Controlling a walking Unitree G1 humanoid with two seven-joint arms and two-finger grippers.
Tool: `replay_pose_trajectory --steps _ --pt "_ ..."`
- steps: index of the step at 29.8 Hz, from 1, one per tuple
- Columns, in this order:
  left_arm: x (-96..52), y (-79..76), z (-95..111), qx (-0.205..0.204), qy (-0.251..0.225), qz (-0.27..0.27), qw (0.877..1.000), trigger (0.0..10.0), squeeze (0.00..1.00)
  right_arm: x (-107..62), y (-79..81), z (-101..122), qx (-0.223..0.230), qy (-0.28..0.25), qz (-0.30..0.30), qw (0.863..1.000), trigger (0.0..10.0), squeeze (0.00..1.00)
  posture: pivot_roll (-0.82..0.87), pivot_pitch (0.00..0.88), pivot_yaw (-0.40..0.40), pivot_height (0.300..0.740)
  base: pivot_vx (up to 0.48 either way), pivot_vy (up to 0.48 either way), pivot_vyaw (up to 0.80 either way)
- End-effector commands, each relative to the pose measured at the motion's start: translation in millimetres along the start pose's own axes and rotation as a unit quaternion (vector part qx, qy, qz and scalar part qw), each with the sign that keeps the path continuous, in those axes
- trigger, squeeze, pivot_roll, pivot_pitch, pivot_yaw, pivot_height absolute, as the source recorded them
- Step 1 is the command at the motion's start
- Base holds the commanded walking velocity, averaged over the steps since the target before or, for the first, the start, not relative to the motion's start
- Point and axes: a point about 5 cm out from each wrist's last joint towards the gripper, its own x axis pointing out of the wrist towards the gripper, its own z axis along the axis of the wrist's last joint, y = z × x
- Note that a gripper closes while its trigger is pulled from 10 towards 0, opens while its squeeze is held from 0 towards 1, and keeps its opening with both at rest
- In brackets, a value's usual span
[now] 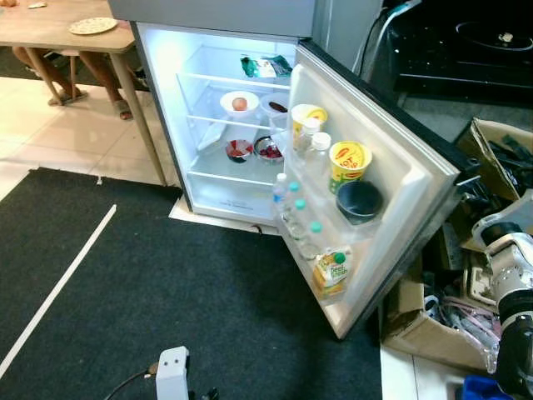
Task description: Restocking fridge
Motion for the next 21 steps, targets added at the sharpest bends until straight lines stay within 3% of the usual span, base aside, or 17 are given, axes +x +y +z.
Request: replay_pose_trajectory --steps 1,3,4,5,6,7,8,9,10,12,13,15,17,18,19,20,21 --pt "-1.5 3.7 -1 -0.004 0.001 0.005 1.000 10.0 0.00 7.7 24.5 -10 -0.006 0.030 0.099 0.995 10.0 0.00 -0.02 0.013 -0.015 0.740 0.000 0.000 0.00" --pt "-1.5 3.7 -1 -0.004 0.001 0.005 1.000 10.0 0.00 7.7 24.5 -10 -0.006 0.030 0.099 0.995 10.0 0.00 -0.02 0.013 -0.015 0.740 0.000 0.000 0.00" --pt "-1.5 3.6 -1 -0.004 0.001 0.005 1.000 10.0 0.00 6.8 33.8 -15 -0.013 0.048 0.147 0.988 10.0 0.00 -0.02 0.013 -0.015 0.740 0.000 0.000 0.00" --pt "-1.5 3.5 -1 -0.004 0.002 0.005 1.000 10.0 0.00 2.0 56.4 -25 -0.028 0.086 0.245 0.965 10.0 0.00 -0.02 0.013 -0.015 0.740 0.000 0.000 0.00" --pt "-1.5 3.5 -1 -0.004 0.002 0.005 1.000 10.0 0.00 2.0 56.4 -25 -0.028 0.086 0.245 0.965 10.0 0.00 -0.02 0.013 -0.015 0.740 0.000 0.000 0.00" --pt "-1.4 3.4 -1 -0.004 0.003 0.004 1.000 10.0 0.00 -3.9 76.7 -35 -0.038 0.117 0.318 0.940 10.0 0.00 -0.03 0.011 -0.013 0.740 0.000 0.000 0.00" --pt "-1.4 3.4 -1 -0.004 0.003 0.004 1.000 10.0 0.00 -3.9 76.7 -35 -0.038 0.117 0.318 0.940 10.0 0.00 -0.03 0.011 -0.013 0.740 0.000 0.000 0.00" --pt "-1.4 3.1 -2 -0.003 0.004 0.003 1.000 10.0 0.00 -13.3 101.9 -42 -0.053 0.139 0.396 0.906 10.0 0.00 -0.03 0.011 -0.013 0.740 0.000 0.000 0.00" --pt "-1.4 3.1 -2 -0.003 0.004 0.003 1.000 10.0 0.00 -13.3 101.9 -42 -0.053 0.139 0.396 0.906 10.0 0.00 -0.03 0.011 -0.013 0.740 0.000 0.000 0.00" --pt "-1.1 2.2 -2 -0.005 0.004 0.002 1.000 10.0 0.00 -33.2 154.1 -39 -0.014 0.137 0.518 0.844 10.0 0.00 -0.03 0.011 -0.011 0.740 0.000 0.000 0.00" --pt "-0.9 1.5 -2 -0.005 0.005 0.001 1.000 10.0 0.00 -40.9 168.8 -38 0.005 0.135 0.551 0.823 10.0 0.00 -0.03 0.011 -0.011 0.740 0.000 0.000 0.00" --pt "-0.7 0.8 -3 -0.005 0.005 -0.001 1.000 10.0 0.00 -42.5 174.4 -36 0.018 0.130 0.564 0.816 10.0 0.00 -0.03 0.011 -0.011 0.740 0.000 0.000 0.00" --pt "-0.5 0.4 -2 -0.005 0.005 -0.002 1.000 10.0 0.00 -38.7 172.4 -37 0.020 0.124 0.554 0.823 10.0 0.00 -0.03 0.011 -0.011 0.740 0.000 0.000 0.00" --pt "-0.2 -0.2 -2 -0.006 0.005 -0.002 1.000 10.0 0.00 -29.7 161.8 -41 0.010 0.121 0.515 0.849 10.0 0.00 -0.03 0.010 -0.014 0.740 0.000 0.000 0.00" --pt "-0.2 -0.2 -2 -0.006 0.005 -0.002 1.000 10.0 0.00 -29.7 161.8 -41 0.010 0.121 0.515 0.849 10.0 0.00 -0.03 0.010 -0.014 0.740 0.000 0.000 0.00" --pt "0.0 -0.7 -2 -0.006 0.004 -0.003 1.000 10.0 0.00 -22.9 149.3 -46 -0.012 0.125 0.470 0.874 10.0 0.00 -0.03 0.010 -0.014 0.740 0.000 0.000 0.00" --pt "0.0 -0.7 -2 -0.006 0.004 -0.003 1.000 10.0 0.00 -22.9 149.3 -46 -0.012 0.125 0.470 0.874 10.0 0.00 -0.03 0.010 -0.014 0.740 0.000 0.000 0.00"
